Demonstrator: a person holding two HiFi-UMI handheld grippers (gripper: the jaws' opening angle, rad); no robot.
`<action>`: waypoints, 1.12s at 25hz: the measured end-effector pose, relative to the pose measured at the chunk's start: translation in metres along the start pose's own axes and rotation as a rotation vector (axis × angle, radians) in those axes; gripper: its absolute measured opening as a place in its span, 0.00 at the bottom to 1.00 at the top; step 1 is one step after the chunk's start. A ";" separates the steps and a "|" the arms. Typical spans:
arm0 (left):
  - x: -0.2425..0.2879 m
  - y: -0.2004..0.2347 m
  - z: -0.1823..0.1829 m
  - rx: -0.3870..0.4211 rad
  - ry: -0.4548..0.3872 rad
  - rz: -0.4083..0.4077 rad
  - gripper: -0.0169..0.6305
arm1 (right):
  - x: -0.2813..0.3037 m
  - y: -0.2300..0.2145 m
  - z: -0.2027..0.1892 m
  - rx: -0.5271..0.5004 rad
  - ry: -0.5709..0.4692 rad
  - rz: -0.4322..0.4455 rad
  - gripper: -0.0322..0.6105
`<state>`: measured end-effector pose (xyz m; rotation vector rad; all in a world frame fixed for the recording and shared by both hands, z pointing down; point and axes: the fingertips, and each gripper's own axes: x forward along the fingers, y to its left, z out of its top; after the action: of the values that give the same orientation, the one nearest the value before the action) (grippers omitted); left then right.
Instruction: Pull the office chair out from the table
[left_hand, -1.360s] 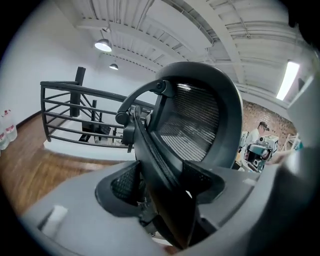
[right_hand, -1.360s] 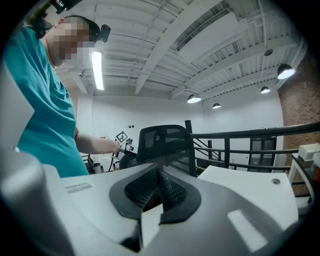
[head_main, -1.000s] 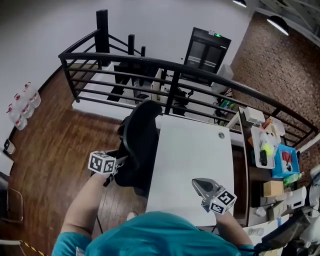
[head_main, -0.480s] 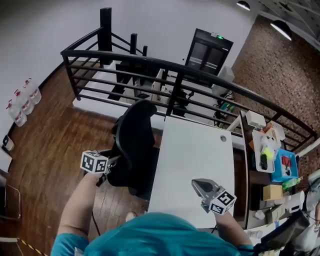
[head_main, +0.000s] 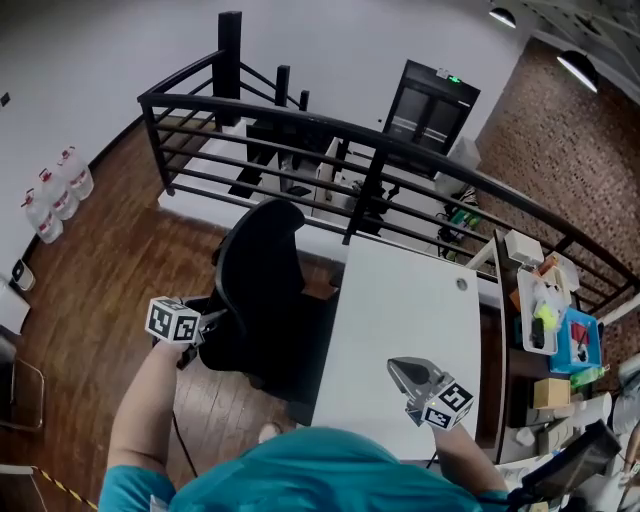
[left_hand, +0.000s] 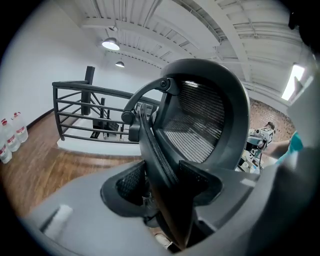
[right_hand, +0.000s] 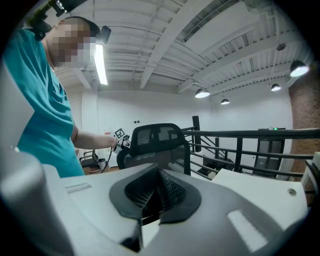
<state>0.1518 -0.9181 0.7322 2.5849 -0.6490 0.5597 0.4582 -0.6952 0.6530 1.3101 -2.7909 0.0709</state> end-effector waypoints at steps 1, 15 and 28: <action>-0.005 0.004 -0.001 0.002 0.002 -0.001 0.37 | 0.005 0.002 0.001 0.001 0.000 0.004 0.05; -0.089 0.074 -0.001 -0.165 -0.051 -0.003 0.30 | 0.135 0.066 0.028 0.000 0.007 0.133 0.05; -0.193 0.180 -0.001 -0.100 -0.005 0.126 0.27 | 0.253 0.117 0.046 -0.018 0.059 0.290 0.05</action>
<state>-0.0978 -0.9948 0.6941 2.4652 -0.8250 0.5456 0.2053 -0.8174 0.6235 0.8745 -2.8997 0.0953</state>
